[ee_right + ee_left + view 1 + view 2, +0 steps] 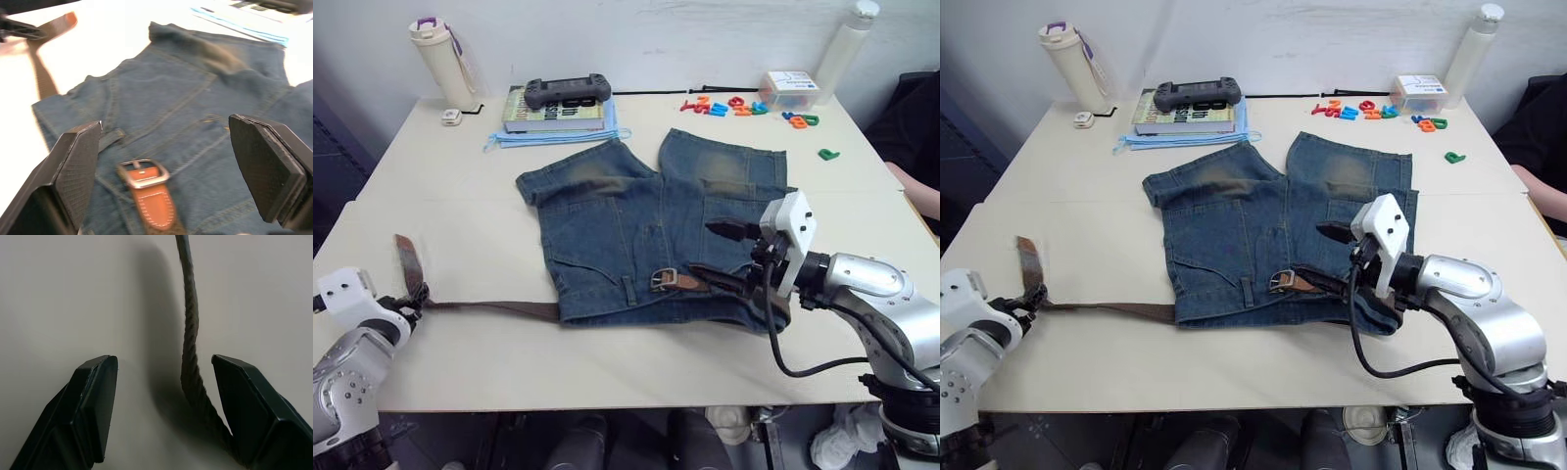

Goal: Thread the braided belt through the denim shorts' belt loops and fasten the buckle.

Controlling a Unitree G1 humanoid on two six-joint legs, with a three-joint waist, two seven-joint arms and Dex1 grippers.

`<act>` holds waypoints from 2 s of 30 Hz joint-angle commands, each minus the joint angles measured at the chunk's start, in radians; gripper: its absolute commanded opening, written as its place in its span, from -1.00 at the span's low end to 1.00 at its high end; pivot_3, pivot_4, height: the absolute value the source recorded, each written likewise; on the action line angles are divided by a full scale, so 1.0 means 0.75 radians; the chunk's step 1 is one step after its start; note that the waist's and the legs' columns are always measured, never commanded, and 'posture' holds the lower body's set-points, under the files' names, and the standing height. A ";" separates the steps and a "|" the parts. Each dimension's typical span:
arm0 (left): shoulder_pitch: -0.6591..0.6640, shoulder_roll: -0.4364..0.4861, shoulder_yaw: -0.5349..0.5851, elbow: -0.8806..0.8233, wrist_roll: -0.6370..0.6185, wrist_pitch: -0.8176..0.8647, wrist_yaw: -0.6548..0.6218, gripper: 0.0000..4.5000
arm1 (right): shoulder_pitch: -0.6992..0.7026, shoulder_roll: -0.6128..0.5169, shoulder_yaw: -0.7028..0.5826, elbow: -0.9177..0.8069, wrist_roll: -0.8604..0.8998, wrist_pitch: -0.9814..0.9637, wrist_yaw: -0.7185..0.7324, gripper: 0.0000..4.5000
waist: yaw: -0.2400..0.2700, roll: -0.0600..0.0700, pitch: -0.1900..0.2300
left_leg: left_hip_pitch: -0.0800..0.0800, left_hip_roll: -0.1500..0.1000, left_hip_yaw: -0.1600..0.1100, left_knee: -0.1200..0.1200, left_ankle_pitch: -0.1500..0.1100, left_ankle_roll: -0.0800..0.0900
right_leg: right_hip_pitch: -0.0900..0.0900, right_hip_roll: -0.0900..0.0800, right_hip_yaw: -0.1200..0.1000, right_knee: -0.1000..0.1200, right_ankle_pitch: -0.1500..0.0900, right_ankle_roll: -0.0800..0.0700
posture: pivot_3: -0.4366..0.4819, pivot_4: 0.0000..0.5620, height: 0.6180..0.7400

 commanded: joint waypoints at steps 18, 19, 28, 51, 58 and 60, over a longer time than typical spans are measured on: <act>0.002 -0.098 0.083 -0.105 -0.108 -0.036 -0.112 -0.99 | -0.048 -0.015 0.065 -0.041 0.024 -0.024 -0.048 1.00 | 0.031 0.000 0.000 | 0.001 0.001 0.003 0.000 -0.002 0.001 | 0.000 0.000 0.002 -0.001 0.000 0.000 | -0.05 -0.47 0.45; 0.008 -0.133 0.145 -0.129 -0.178 -0.052 -0.114 -0.99 | -0.055 -0.014 0.071 -0.040 0.024 -0.019 -0.054 1.00 | 0.031 0.000 0.000 | 0.001 0.001 0.003 0.000 -0.003 0.001 | 0.000 0.000 0.002 -0.002 0.000 0.000 | -0.05 -0.47 0.45; 0.130 -0.172 0.253 -0.283 -0.318 -0.185 -0.121 0.33 | -0.065 0.012 0.123 -0.035 0.013 -0.010 -0.102 1.00 | 0.028 -0.002 0.001 | 0.001 0.007 0.007 0.000 -0.007 0.000 | -0.001 0.001 0.003 -0.005 -0.001 -0.001 | -0.05 -0.47 0.45; 0.390 -0.397 0.199 -0.332 -0.838 -0.254 0.187 0.84 | -0.118 0.052 0.173 0.020 -0.035 -0.037 -0.133 1.00 | 0.030 -0.005 0.005 | 0.009 0.022 0.020 0.002 -0.017 -0.002 | 0.003 0.019 0.014 -0.010 0.001 -0.005 | -0.05 -0.47 0.45; 0.297 -0.239 0.211 -0.122 -0.853 -0.312 0.271 0.84 | -0.116 0.055 0.167 0.015 -0.039 -0.040 -0.138 1.00 | 0.029 -0.003 0.006 | 0.015 0.027 0.024 0.001 -0.019 -0.005 | 0.004 0.022 0.017 -0.008 0.002 -0.010 | -0.05 -0.47 0.45; 0.256 -0.188 0.195 -0.061 -0.844 -0.307 0.285 0.84 | -0.115 0.058 0.166 0.015 -0.040 -0.041 -0.142 1.00 | 0.028 -0.003 0.006 | 0.016 0.028 0.025 0.000 -0.019 -0.005 | 0.004 0.022 0.017 -0.008 0.002 -0.010 | -0.05 -0.47 0.45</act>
